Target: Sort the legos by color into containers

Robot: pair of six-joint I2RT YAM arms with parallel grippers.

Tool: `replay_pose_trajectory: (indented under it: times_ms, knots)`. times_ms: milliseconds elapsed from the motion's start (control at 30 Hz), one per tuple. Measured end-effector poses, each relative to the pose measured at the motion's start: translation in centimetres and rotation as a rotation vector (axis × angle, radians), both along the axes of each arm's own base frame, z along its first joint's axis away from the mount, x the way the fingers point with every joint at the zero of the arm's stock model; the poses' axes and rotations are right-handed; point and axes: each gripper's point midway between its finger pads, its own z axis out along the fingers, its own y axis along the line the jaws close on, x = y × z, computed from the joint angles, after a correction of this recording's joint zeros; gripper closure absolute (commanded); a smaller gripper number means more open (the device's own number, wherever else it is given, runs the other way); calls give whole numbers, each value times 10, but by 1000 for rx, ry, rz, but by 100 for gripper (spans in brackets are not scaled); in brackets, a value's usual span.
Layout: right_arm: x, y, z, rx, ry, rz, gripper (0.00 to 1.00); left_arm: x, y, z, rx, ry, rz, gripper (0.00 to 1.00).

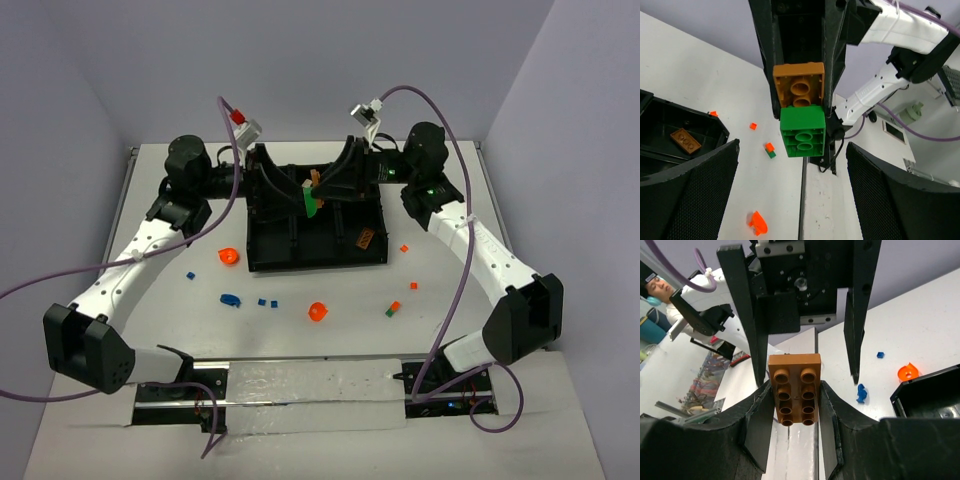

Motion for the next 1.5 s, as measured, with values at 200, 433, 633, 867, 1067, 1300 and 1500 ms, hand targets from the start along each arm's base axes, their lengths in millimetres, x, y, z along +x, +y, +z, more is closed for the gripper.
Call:
replay_pose_trajectory:
  times_ms: [200,433,633,867,1067,1300,1500]
  knots:
    - [-3,3,4,-1,-29,12,100,-5,-6,-10,28,-20,-16,15]
    - [-7,7,1,-16,-54,22,100,-5,-6,-10,28,-23,-13,23]
    - [-5,8,-3,-33,-66,13,100,-5,-7,-8,23,-24,-14,36]
    - [1,8,-9,-50,-64,-23,100,-5,-7,-7,21,-15,-11,51]
    - [2,8,-9,-55,-74,-29,100,-4,-8,-8,21,-2,-5,95]
    - [4,6,-10,-64,-73,-38,100,-2,-7,-10,29,-5,3,100]
    - [26,-20,-11,-83,-55,-116,100,6,11,-32,72,-3,64,100]
